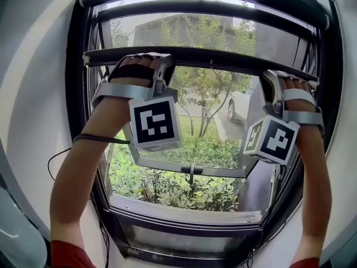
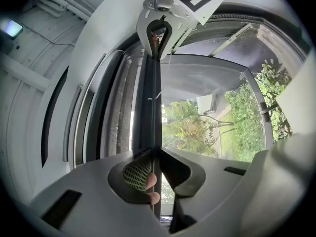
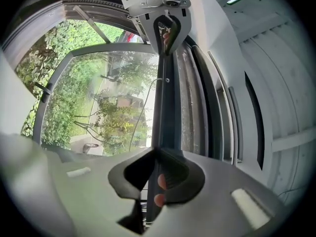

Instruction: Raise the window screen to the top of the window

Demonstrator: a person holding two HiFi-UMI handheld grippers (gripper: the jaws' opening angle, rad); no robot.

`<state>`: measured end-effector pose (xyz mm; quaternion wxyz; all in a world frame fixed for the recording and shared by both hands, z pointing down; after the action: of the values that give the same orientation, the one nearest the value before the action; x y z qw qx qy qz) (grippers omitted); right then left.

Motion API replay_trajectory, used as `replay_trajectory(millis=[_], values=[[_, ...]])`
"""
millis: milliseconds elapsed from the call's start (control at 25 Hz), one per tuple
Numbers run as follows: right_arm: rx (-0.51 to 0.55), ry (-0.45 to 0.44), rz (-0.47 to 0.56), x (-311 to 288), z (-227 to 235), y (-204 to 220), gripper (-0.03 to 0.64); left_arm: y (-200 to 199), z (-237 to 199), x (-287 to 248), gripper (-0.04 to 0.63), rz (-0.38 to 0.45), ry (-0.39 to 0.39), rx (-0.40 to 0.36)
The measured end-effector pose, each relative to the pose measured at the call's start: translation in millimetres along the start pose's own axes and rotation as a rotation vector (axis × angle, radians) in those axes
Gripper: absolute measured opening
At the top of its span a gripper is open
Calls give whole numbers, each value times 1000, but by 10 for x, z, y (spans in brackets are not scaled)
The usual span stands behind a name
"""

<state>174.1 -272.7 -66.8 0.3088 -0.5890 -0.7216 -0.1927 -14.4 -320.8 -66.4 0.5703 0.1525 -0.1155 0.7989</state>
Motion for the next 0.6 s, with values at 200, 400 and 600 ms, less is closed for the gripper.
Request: replay_trajectory(millis=[200, 400, 600], values=[[25, 24, -10, -173, 185, 12, 43, 9, -213, -94, 57, -4, -28, -2], [48, 71, -22, -367, 358, 30, 38, 12, -449, -196, 58, -9, -78, 0], [52, 88, -39, -486, 511, 42, 38, -6, -626, -256, 59, 4, -106, 11]])
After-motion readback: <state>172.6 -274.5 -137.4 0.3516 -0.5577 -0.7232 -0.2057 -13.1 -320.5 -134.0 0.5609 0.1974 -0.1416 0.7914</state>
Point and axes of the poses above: the fingertips, and each gripper's own axes: x backward along the fingers, z to its right, y out of its underside, the point moved 3 cm from there along x, backward along the fingers, and after that the axes turned 7 degrees about y, right-handed, at the moved point
